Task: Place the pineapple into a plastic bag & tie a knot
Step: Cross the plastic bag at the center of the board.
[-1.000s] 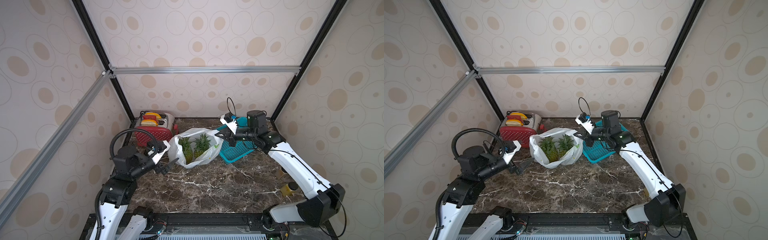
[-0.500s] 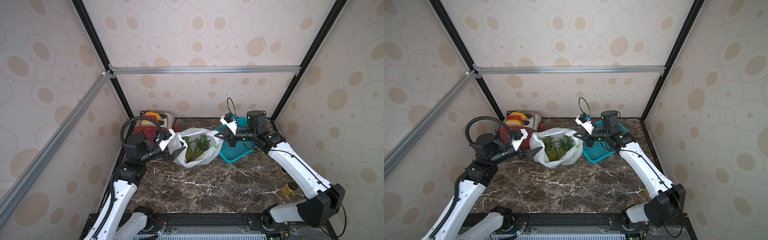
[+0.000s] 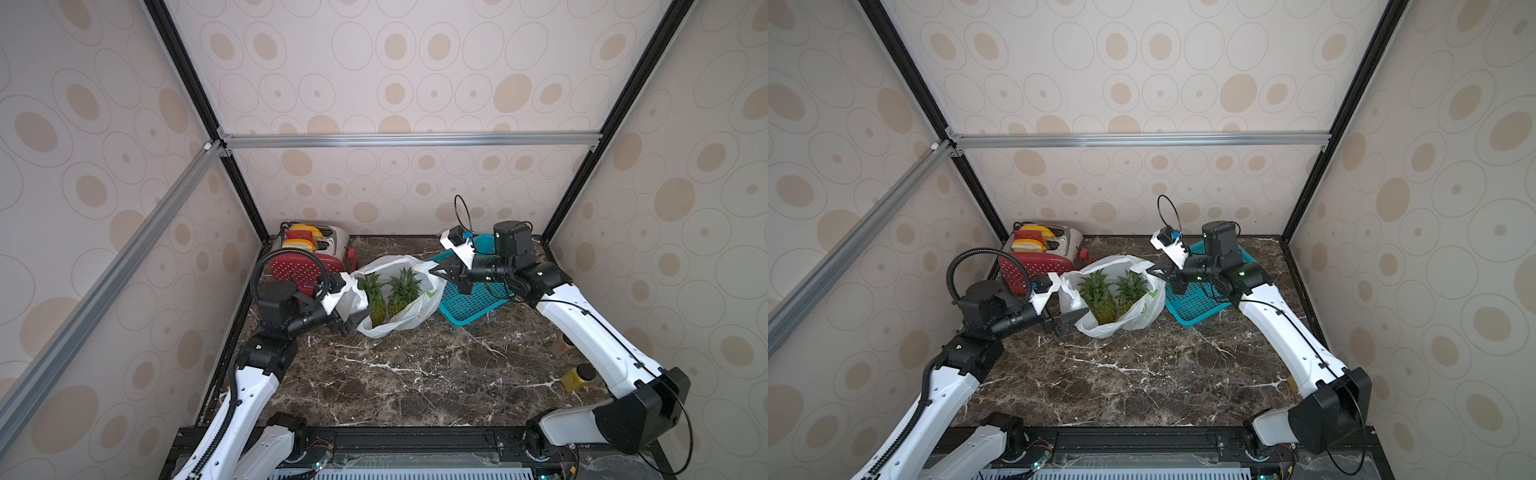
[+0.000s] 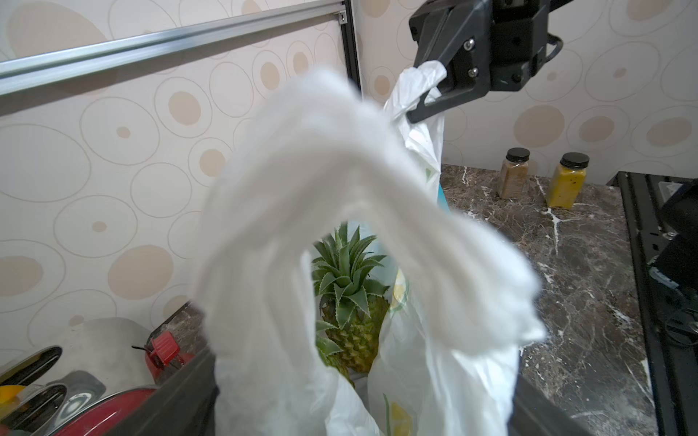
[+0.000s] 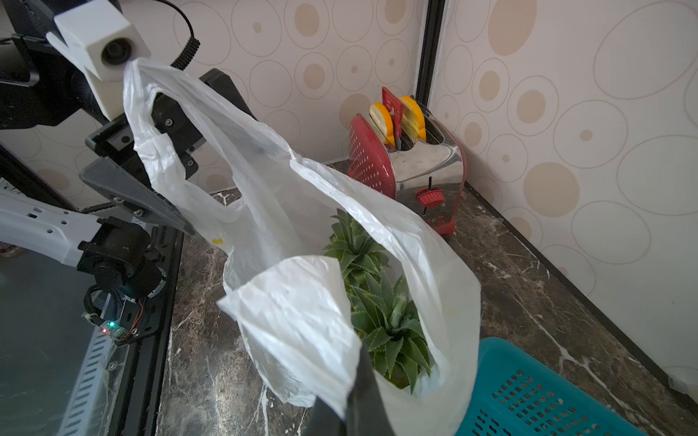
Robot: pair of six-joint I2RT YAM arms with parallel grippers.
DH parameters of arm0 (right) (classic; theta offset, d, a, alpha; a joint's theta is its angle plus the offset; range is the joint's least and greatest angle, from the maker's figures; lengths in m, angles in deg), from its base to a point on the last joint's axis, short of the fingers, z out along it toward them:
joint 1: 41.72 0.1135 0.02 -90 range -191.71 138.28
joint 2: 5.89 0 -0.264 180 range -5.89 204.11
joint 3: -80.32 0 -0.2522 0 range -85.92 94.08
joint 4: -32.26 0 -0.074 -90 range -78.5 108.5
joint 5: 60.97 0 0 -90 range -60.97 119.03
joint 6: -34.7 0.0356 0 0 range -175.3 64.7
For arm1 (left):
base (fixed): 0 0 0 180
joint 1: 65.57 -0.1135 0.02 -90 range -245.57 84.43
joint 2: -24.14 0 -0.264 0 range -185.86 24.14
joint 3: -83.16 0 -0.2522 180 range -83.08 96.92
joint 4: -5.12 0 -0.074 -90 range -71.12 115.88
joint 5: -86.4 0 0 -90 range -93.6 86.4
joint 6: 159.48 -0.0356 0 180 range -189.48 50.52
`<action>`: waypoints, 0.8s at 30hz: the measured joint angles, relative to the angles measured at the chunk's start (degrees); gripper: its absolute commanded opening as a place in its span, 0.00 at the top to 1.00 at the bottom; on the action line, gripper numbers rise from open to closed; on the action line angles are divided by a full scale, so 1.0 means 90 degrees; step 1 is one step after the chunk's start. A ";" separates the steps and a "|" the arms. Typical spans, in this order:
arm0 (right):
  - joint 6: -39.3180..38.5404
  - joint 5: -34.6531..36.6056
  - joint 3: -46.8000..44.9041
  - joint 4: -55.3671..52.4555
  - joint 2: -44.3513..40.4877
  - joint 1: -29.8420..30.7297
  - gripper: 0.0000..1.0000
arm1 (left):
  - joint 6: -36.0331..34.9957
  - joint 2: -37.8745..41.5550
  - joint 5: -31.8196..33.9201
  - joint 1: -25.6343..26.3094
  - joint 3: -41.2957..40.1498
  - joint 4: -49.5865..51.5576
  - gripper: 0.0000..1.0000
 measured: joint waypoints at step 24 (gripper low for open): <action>-0.0393 -0.1341 0.0488 -0.0041 0.0617 0.0544 1.00 | 0.0707 -0.2086 -0.1472 0.0221 0.1304 -0.0036 1.00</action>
